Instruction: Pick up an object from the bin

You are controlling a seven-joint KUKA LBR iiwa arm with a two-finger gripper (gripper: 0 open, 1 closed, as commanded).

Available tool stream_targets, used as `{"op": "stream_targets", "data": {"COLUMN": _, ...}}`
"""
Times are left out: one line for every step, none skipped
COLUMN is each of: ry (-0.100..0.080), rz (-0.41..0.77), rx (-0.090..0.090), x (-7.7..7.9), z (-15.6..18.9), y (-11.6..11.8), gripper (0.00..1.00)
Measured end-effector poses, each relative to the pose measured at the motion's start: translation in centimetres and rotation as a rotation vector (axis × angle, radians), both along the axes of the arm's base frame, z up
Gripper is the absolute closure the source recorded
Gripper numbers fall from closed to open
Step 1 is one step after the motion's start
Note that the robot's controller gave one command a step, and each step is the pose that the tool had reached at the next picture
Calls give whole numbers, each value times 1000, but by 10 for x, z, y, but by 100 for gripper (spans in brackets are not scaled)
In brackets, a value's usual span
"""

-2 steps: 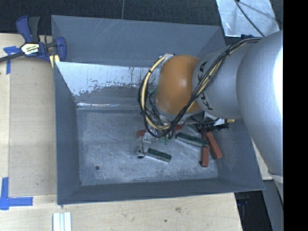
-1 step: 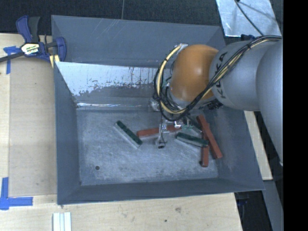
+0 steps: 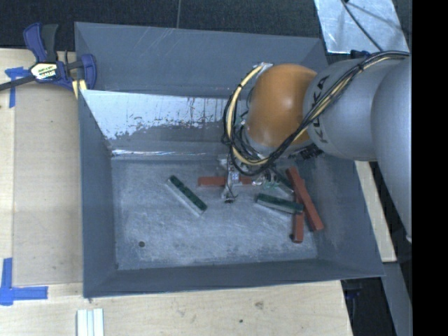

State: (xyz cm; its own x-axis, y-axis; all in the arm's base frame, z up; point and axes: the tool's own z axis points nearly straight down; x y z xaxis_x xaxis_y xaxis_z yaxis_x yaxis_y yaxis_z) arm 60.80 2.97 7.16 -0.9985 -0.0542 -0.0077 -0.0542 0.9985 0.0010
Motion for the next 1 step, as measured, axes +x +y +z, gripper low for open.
{"op": "stream_targets", "data": {"ry": -5, "rz": 32, "rx": -1, "x": 9, "z": 180, "y": 7, "gripper": 100}}
